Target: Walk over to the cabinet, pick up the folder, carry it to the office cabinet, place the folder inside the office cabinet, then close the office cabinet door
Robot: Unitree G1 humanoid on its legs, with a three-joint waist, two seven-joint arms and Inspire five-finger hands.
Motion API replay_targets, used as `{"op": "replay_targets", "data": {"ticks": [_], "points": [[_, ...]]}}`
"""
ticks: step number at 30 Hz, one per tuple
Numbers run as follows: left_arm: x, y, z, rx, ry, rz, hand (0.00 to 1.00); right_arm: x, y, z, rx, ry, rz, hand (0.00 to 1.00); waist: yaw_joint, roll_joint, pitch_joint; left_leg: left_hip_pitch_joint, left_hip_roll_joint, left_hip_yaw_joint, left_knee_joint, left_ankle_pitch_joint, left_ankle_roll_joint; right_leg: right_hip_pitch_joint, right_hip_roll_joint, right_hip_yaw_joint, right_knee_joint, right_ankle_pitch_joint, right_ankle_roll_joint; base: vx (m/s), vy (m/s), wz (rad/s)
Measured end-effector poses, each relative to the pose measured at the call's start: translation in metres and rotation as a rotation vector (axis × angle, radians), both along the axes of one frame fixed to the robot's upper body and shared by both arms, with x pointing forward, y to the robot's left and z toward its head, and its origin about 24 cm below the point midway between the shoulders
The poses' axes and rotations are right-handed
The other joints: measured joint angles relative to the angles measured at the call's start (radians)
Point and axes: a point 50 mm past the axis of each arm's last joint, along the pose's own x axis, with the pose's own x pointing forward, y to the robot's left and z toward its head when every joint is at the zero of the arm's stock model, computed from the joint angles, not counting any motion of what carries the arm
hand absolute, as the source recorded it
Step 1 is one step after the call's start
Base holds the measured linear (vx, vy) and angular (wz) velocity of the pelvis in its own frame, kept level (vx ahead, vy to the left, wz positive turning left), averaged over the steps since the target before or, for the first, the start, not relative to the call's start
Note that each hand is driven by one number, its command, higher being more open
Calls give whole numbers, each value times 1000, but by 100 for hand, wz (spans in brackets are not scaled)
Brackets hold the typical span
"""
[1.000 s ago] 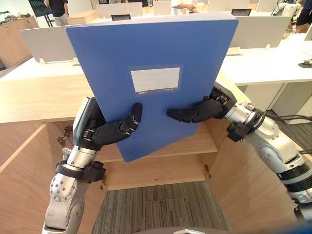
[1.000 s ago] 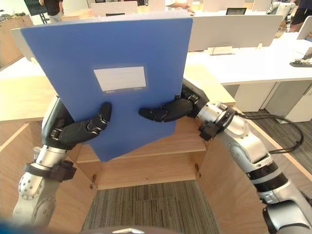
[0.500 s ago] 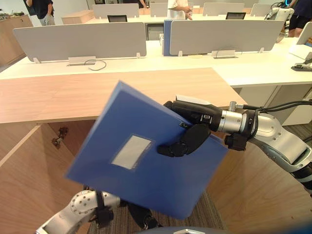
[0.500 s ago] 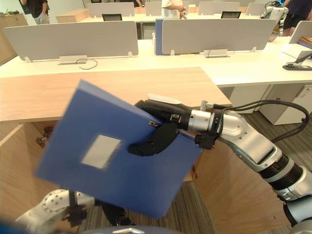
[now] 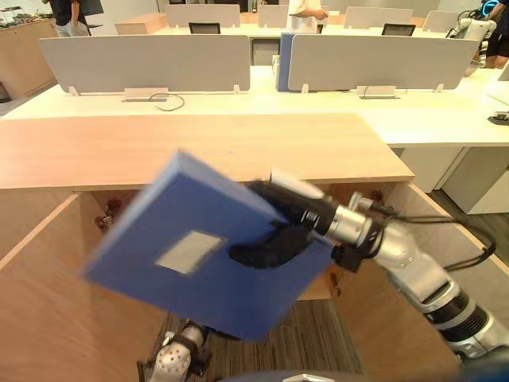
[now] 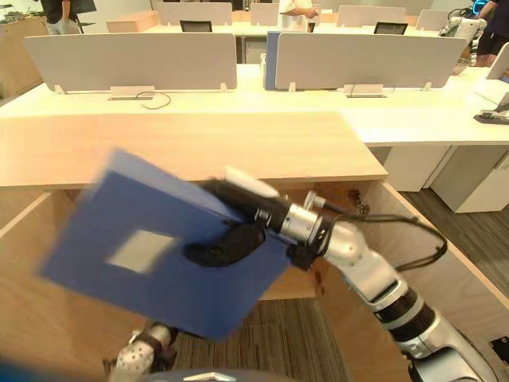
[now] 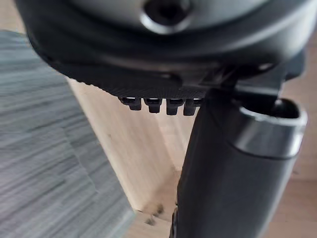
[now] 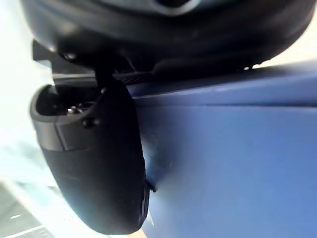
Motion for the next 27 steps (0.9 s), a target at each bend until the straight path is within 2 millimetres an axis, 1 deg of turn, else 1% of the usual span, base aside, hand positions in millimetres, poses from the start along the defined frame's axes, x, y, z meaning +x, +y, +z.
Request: {"op": "replay_targets", "data": {"ticks": [1,2,3,4,5,6,7,8,9,10,11,13,14,16,17,18,19,20,21,22,23,24,26,27], "points": [[-13,5,-11,49,65,30,100,1,-4,-28,-116,57,-33,0,4,0,1,-1,0,0,0,0,0,0,0,0,-2,0,0,0,0,0],[-20,7,-17,66,98,51,100,1,-6,-41,-169,89,-42,0,4,-1,1,-1,1,-1,0,0,0,0,0,-1,-2,0,0,0,0,0],[-31,13,-25,97,154,103,100,-2,-9,-65,-288,119,-44,0,5,0,1,-4,2,-4,0,1,0,0,1,-4,-4,1,0,-4,-7,8],[-35,21,-28,141,175,146,100,-5,-12,-84,-390,143,-39,0,9,-2,4,-6,3,-10,0,3,0,2,3,-11,-6,2,-2,-5,-9,10],[-39,24,-31,163,191,169,100,-7,-13,-92,-454,130,-30,0,10,-2,4,-6,3,-12,1,4,-1,4,3,-13,-6,2,-2,-5,-13,16],[-48,29,-36,197,230,206,100,-11,-14,-106,-561,104,-7,0,8,2,10,-4,2,-22,0,4,-1,16,4,-24,-12,2,-2,-7,-10,18],[-56,31,-40,206,274,216,100,-12,-18,-118,-625,106,-1,0,9,3,18,1,1,-28,0,4,-1,25,3,-30,-16,2,-2,-14,-8,17],[-59,32,-42,205,291,221,100,-12,-21,-124,-661,105,-2,0,9,5,22,1,0,-30,0,4,-1,26,3,-32,-18,2,-2,-26,-3,13],[-64,33,-43,176,302,266,100,-10,-24,-133,-713,104,-13,0,9,10,35,1,0,-34,0,4,-1,28,3,-37,-18,2,-2,-30,1,10],[-64,32,-43,166,301,277,100,-8,-27,-138,-738,107,-25,0,9,12,41,1,-1,-39,0,4,-2,31,2,-42,-19,2,-2,-53,5,18],[-60,30,-43,159,292,270,100,-5,-35,-151,-772,149,-70,0,10,19,55,1,-3,-48,0,4,-3,35,2,-49,-19,2,-2,-49,5,16],[-58,29,-42,157,281,261,100,-1,-40,-162,-770,223,-141,0,11,27,64,-2,-4,-52,0,2,-5,35,1,-54,-20,2,-2,-41,9,12],[-57,27,-42,147,274,257,100,3,-47,-172,-737,316,-236,0,10,36,78,-5,-6,-58,0,2,-6,37,-1,-61,-21,1,-1,-24,11,12],[-54,25,-41,132,258,254,100,7,-61,-179,-693,411,-364,0,11,44,92,-9,-9,-66,0,2,-5,37,-2,-70,-24,1,0,-7,7,15],[-52,24,-40,119,250,256,100,12,-77,-183,-631,491,-509,0,13,48,99,-15,-14,-77,0,4,-3,39,-5,-80,-26,-1,2,13,4,26],[-52,24,-40,109,249,265,100,16,-94,-186,-500,599,-691,0,15,51,103,-22,-19,-88,1,7,1,39,-9,-92,-28,-3,5,24,3,29],[-52,24,-40,103,249,272,100,18,-103,-187,-375,669,-811,0,16,53,105,-25,-22,-94,1,7,2,40,-10,-98,-29,-4,6,51,2,26],[-52,24,-40,97,247,286,100,20,-114,-188,-145,777,-985,0,16,55,113,-26,-25,-101,3,7,2,46,-13,-104,-29,-6,7,68,2,18],[-52,24,-40,90,243,305,100,26,-119,-185,234,884,-1194,0,15,58,123,-25,-28,-103,5,7,2,49,-14,-107,-32,-6,7,70,0,10],[-51,24,-40,88,241,315,100,29,-118,-183,374,910,-1253,0,15,59,126,-25,-28,-103,5,7,2,49,-14,-107,-33,-6,7,61,-5,1],[-51,24,-39,87,235,337,100,35,-113,-179,673,978,-1320,0,15,60,130,-25,-28,-106,5,7,2,50,-14,-106,-34,-6,7,63,-17,0],[-51,24,-39,87,230,353,100,41,-107,-174,900,1019,-1331,0,17,61,132,-25,-28,-109,5,7,2,51,-14,-108,-34,-6,7,59,-20,3],[-51,23,-38,88,218,369,100,47,-103,-166,1108,1031,-1314,0,20,64,136,-25,-29,-116,5,7,2,54,-14,-114,-34,-6,7,33,-17,10],[-48,22,-36,78,203,380,100,54,-102,-154,1290,1015,-1272,0,26,73,149,-29,-31,-125,6,7,2,55,-15,-125,-34,-6,8,3,-8,20]]}}
